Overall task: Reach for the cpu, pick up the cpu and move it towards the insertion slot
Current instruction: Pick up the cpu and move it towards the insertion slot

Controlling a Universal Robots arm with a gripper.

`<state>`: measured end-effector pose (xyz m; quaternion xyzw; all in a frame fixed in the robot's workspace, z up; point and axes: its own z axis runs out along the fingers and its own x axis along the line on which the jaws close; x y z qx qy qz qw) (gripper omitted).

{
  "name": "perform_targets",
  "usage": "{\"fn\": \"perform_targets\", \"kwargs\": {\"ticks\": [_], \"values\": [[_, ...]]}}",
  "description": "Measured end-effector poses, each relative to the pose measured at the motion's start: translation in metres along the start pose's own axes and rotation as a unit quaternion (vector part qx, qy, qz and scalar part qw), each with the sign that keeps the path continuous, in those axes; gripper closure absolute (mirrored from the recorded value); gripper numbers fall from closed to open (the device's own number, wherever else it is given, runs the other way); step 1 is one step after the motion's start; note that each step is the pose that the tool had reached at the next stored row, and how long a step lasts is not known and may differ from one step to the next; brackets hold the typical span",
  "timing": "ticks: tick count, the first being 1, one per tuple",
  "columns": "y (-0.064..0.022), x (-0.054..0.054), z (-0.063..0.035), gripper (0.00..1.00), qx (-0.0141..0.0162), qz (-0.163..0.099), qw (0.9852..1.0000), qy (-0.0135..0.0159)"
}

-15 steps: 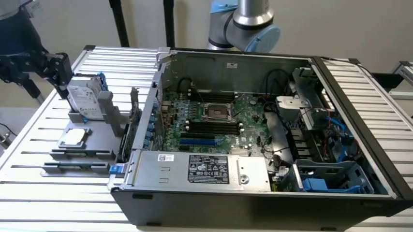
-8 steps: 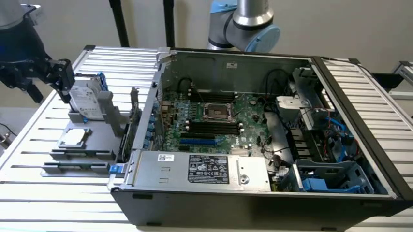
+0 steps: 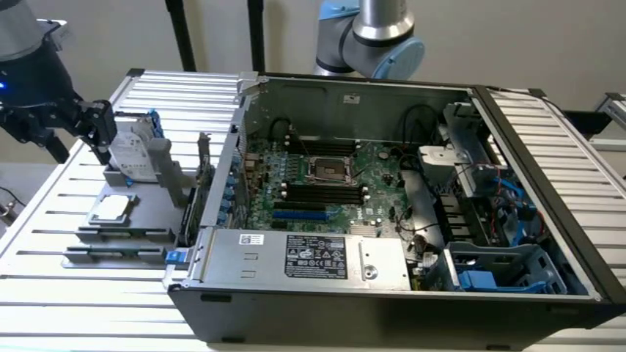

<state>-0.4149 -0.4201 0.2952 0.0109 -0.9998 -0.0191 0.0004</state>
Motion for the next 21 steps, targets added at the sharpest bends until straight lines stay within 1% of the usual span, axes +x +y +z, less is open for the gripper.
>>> {"fn": "perform_targets", "kwargs": {"ticks": [21], "values": [[-0.0044, 0.001, 0.038, 0.35, 0.0, -0.002, 1.0, 0.0]]}}
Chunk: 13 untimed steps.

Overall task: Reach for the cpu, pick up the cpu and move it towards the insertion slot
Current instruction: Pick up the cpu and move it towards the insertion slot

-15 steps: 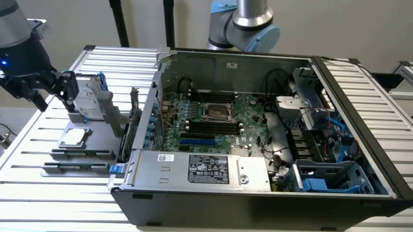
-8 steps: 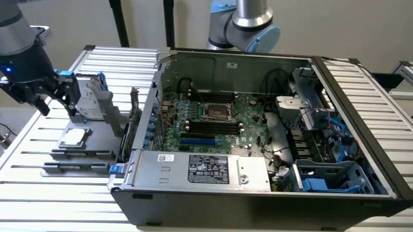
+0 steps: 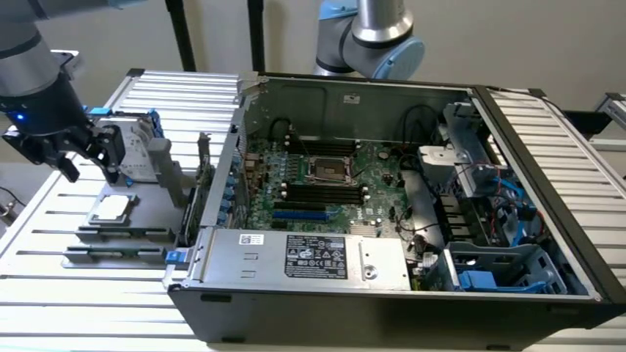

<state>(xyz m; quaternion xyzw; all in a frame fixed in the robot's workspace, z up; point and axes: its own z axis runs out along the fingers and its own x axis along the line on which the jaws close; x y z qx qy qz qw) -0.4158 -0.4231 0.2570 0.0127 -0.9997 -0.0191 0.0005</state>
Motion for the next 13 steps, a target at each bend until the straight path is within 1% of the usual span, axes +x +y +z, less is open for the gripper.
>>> {"fn": "perform_targets", "kwargs": {"ticks": [13], "values": [[-0.0019, 0.0, 0.0236, 0.35, 0.0, -0.001, 1.0, 0.0001]]}}
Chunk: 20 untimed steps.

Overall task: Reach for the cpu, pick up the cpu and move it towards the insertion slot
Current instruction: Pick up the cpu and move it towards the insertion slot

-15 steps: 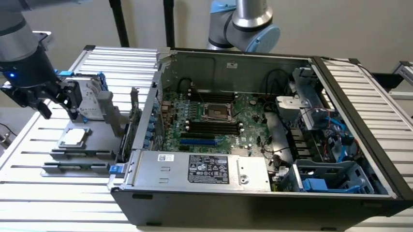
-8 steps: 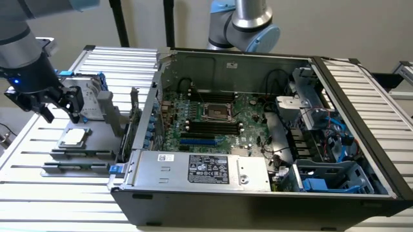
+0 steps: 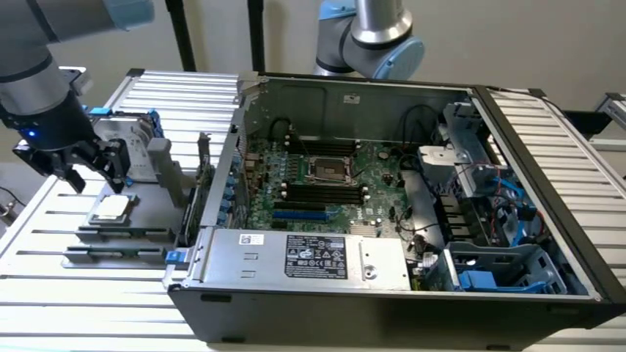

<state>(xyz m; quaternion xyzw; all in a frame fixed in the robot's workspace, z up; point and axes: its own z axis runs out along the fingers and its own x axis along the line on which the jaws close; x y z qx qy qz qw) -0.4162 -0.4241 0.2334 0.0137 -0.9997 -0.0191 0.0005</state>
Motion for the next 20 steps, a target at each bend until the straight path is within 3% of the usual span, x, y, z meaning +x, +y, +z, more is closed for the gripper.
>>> {"fn": "perform_targets", "kwargs": {"ticks": [20], "values": [[-0.003, 0.0, 0.0347, 0.35, 0.0008, -0.001, 1.0, 0.0004]]}}
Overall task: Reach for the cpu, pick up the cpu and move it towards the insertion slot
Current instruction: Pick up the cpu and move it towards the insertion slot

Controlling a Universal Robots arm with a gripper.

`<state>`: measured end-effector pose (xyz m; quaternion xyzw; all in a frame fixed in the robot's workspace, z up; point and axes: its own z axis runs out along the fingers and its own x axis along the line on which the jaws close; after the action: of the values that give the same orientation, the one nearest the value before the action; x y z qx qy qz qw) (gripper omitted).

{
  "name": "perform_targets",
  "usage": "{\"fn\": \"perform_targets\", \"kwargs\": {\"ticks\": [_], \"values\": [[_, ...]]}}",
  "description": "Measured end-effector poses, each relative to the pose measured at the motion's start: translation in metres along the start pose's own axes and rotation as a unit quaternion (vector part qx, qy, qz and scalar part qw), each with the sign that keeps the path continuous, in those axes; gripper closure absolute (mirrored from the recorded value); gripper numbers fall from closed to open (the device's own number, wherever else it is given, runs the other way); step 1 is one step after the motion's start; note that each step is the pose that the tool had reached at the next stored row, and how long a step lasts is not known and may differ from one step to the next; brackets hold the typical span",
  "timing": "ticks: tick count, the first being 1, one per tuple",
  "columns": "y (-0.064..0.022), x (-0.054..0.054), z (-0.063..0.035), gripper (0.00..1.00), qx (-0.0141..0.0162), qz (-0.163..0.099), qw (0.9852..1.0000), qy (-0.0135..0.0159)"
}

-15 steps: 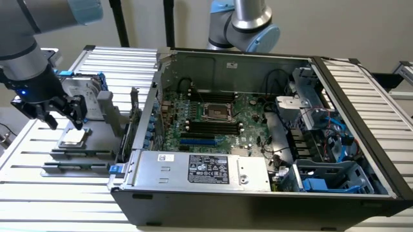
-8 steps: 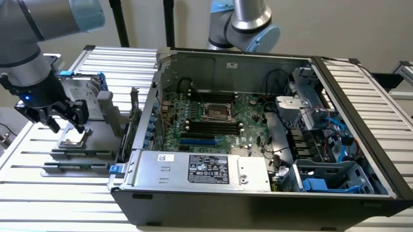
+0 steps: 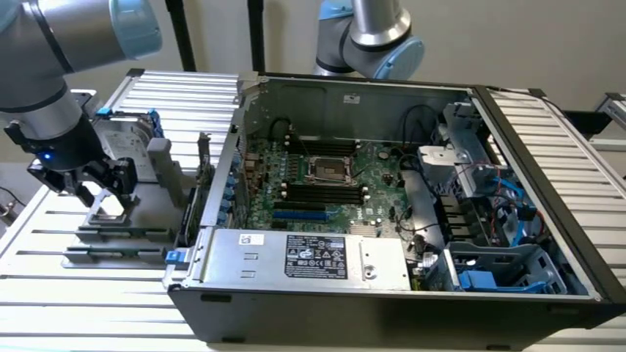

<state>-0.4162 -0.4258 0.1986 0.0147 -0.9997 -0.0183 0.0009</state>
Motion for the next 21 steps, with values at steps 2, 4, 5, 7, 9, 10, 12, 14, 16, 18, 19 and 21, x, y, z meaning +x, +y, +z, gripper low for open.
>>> {"fn": "perform_targets", "kwargs": {"ticks": [2, 4, 5, 7, 9, 10, 12, 14, 16, 18, 19, 21], "values": [[0.0003, 0.0, 0.0011, 0.35, 0.0002, 0.0, 1.0, 0.0001], [0.0015, 0.0, 0.0021, 0.35, 0.0003, 0.0, 1.0, 0.0001], [0.0019, -0.0001, 0.0025, 0.35, 0.0005, 0.0, 1.0, 0.0], [0.0025, -0.0001, 0.0033, 0.35, 0.0016, 0.0, 1.0, 0.0001], [0.0032, -0.0001, 0.0043, 0.35, 0.0034, 0.0, 1.0, 0.0002], [0.0035, -0.0001, 0.0048, 0.35, 0.005, 0.0, 1.0, 0.0002], [0.0044, -0.0001, 0.0058, 0.35, 0.0086, 0.0, 1.0, 0.0003], [0.0055, -0.0002, 0.0062, 0.35, 0.0109, 0.0, 0.9999, 0.0004], [0.0061, -0.0002, 0.0064, 0.35, 0.0116, 0.0, 0.9999, 0.0003], [0.0065, -0.0002, 0.0067, 0.35, 0.0123, 0.0, 0.9999, 0.0004], [0.0067, -0.0002, 0.0069, 0.35, 0.0126, 0.0, 0.9999, 0.0004], [0.0071, -0.0002, 0.0074, 0.35, 0.0135, -0.001, 0.9999, 0.0005]]}}
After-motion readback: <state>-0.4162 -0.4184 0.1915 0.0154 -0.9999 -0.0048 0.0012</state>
